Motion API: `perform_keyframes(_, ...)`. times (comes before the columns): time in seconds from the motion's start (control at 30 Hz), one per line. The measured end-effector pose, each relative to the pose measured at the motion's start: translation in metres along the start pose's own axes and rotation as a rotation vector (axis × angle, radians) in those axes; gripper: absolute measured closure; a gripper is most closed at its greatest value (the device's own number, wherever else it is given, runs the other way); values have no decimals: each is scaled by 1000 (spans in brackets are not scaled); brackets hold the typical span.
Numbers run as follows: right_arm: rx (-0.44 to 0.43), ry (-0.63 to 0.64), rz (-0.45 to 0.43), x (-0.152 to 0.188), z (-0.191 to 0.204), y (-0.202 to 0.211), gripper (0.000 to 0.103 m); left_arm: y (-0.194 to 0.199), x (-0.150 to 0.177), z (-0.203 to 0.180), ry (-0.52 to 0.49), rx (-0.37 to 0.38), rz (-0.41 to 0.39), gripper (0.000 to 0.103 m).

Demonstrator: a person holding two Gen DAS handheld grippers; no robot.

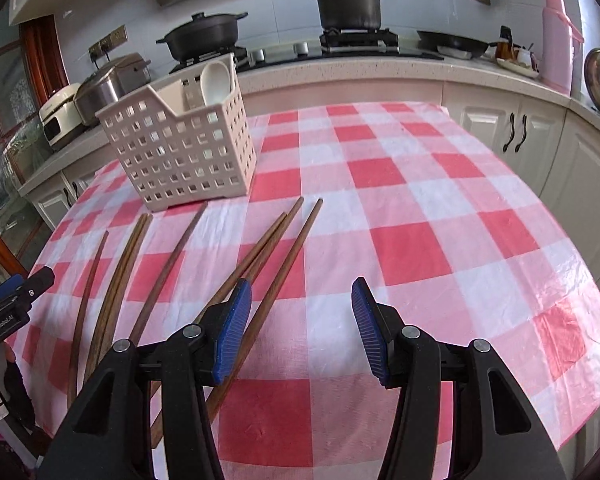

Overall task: Organize utensils
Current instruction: 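Move both tools back down toward the wooden chopsticks, then grasp a wooden chopstick with the right tool while the left tool grasps another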

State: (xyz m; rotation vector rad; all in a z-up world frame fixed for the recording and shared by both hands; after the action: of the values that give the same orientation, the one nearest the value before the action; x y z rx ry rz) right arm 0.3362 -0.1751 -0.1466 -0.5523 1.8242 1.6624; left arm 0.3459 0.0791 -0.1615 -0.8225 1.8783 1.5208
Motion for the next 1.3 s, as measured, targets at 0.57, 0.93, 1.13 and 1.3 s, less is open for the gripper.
perform_keyframes(0.57,114,-8,119,-11,10,-43,56,-20,-2,7,24,23,54,6)
perform_keyframes(0.93,183,33,133,-22,16,-63,79,-30,-8,10,31,29,68,6)
perform_keyframes(1.13,168,84,112,-19,22,-59,95,-35,-5,8,32,31,87,8)
perform_keyframes(1.3,109,35,115,-14,11,-54,97,-41,0,11,57,32,122,18)
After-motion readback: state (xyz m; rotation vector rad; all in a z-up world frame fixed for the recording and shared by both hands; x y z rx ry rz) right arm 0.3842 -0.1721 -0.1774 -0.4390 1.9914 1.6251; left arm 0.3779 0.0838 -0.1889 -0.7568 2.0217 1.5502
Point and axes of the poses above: each gripper's, at about its wrist camera, not at the fingertips, and y roughly against the way its jaws point, z to its left, x to its underside, the point moved 10 cm from there along -y, roughly the way its jaws point, and after that the axes turned 15 degrees about x, right-handed, at the moved point
